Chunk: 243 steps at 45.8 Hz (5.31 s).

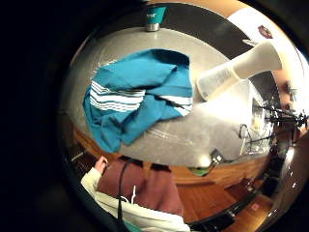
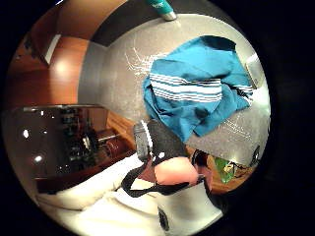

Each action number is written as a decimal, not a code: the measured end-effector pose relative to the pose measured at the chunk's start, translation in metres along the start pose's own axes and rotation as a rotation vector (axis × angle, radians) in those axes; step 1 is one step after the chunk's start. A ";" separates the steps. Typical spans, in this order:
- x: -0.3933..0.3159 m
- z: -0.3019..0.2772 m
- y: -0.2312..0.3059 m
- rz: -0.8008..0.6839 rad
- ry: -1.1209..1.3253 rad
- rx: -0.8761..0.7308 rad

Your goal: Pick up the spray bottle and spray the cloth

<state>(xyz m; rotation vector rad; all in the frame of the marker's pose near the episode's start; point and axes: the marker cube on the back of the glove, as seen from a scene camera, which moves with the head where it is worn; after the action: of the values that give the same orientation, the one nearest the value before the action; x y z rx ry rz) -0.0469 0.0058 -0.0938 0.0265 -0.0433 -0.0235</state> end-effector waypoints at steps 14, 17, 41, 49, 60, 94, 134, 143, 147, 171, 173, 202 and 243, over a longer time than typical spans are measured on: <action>0.013 -0.045 0.003 0.023 -0.118 0.158; 0.019 -0.054 0.005 0.037 -0.146 0.203; 0.108 -0.084 0.022 0.126 -0.315 0.502; 0.123 -0.079 0.030 0.167 -0.318 0.561; 0.155 -0.077 0.032 0.229 -0.346 0.641; 0.230 -0.013 0.018 0.415 -0.706 0.708; 0.247 0.028 -0.082 0.405 -0.956 0.532; 0.242 0.023 -0.112 0.370 -1.056 0.509; 0.242 0.021 -0.124 0.362 -1.078 0.491; 0.198 -0.003 -0.174 0.143 -0.678 0.115; 0.197 -0.020 -0.178 0.108 -0.616 0.095; 0.023 -0.012 -0.180 -0.263 0.440 -0.195; 0.034 0.040 -0.160 -0.170 0.236 -0.189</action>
<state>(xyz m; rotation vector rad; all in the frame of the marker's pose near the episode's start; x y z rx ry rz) -0.0186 -0.1563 -0.0566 -0.1560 0.1977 -0.1939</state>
